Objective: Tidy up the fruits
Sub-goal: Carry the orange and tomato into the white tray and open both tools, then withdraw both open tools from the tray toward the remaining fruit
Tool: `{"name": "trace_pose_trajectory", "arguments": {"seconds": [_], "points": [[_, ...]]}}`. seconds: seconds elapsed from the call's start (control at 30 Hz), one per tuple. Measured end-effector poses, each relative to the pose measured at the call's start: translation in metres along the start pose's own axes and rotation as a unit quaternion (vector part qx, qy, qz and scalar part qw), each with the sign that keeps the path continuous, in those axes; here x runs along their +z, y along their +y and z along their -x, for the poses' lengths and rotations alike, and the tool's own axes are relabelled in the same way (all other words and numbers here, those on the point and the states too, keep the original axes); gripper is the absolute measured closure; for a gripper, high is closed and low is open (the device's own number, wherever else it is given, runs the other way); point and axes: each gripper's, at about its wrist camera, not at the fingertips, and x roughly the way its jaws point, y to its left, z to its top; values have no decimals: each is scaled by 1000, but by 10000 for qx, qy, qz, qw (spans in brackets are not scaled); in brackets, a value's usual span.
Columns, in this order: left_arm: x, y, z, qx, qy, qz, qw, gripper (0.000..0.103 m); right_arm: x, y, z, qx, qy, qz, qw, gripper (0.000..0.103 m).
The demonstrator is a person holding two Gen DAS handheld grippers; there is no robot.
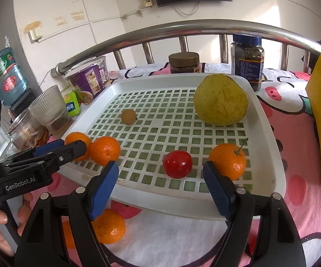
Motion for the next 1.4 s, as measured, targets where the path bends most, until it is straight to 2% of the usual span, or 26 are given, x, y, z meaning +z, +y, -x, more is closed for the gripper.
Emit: {"name": "trace_pose_trajectory", "arguments": {"seconds": [0.07, 0.13, 0.27, 0.4, 0.57, 0.83, 1.0, 1.4], "points": [[1, 0, 10, -42, -171, 21, 9998, 10, -2, 3, 10, 21, -179, 93, 9998, 17], [1, -1, 18, -77, -307, 98, 9994, 7, -2, 4, 19, 24, -373, 81, 9993, 13], [-1, -8, 28, -140, -399, 63, 9991, 6, -2, 1, 37, -78, -717, -49, 9974, 4], [-7, -21, 36, -160, -467, -145, 9987, 6, -5, -6, 50, -177, -871, -146, 9959, 3], [-18, -33, 47, -185, -526, -395, 9977, 5, -12, -11, 60, -275, -914, -138, 9953, 3], [-32, -39, 61, -324, -537, -507, 9967, 5, -17, -15, 76, -282, -1051, -211, 9938, 3], [-41, -43, 61, -426, -374, -576, 9967, 5, -24, -11, 81, -304, -1021, -54, 9943, 2], [-58, -50, 70, -501, -336, -785, 9951, 5, -33, -20, 83, -360, -882, -90, 9954, 2]]}}
